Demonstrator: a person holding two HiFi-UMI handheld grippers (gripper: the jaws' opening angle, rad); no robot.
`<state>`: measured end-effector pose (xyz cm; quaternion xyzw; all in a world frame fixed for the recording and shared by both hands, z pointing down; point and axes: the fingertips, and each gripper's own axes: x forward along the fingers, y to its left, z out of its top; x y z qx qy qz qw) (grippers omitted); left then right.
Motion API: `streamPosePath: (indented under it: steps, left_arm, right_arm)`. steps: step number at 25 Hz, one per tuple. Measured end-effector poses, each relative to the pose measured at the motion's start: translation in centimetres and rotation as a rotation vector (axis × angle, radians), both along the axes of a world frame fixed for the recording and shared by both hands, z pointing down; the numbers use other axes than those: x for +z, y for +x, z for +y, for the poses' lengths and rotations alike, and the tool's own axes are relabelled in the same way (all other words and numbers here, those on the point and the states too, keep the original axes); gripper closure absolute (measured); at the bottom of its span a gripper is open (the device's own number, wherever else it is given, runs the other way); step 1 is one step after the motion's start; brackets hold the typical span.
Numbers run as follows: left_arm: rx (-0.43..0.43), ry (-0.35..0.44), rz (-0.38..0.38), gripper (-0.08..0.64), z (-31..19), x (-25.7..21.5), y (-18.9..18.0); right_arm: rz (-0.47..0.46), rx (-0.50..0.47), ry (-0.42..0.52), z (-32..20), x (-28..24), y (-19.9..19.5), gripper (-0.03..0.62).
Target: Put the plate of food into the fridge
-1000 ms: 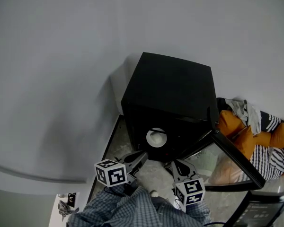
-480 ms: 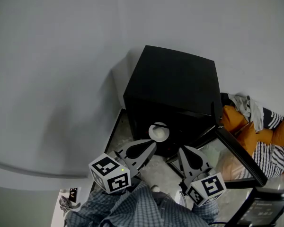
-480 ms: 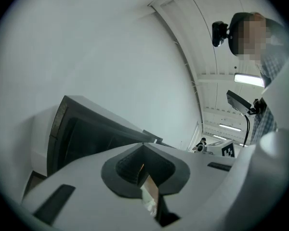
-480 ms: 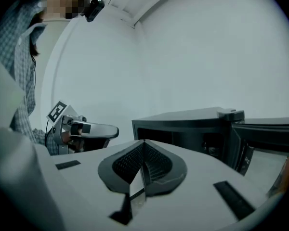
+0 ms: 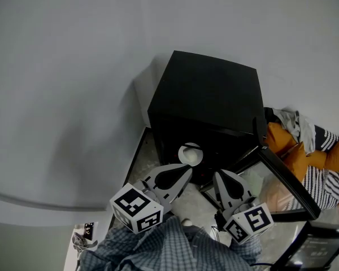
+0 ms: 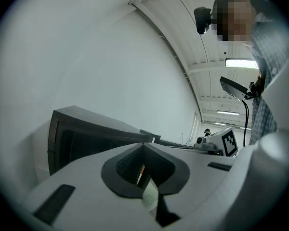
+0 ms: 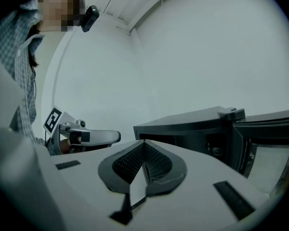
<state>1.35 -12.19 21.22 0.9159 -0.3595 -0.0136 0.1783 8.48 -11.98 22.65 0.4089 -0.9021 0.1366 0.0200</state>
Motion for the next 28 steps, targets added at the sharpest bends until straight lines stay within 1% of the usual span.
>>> streamPosePath:
  steps: [10, 21, 28]
  left_arm:
    - [0.006, 0.014, -0.051, 0.554, 0.2, 0.5, 0.6]
    - [0.008, -0.004, -0.047, 0.554, 0.3, 0.9, 0.8]
    - [0.016, -0.001, -0.049, 0.554, 0.3, 1.0, 1.0]
  right_arm:
    - [0.011, -0.008, 0.013, 0.1, 0.0, -0.3, 0.584]
    - [-0.005, -0.026, 0.003, 0.4, -0.1, -0.6, 0.584]
    - [-0.004, -0.033, -0.008, 0.3, 0.2, -0.9, 0.584]
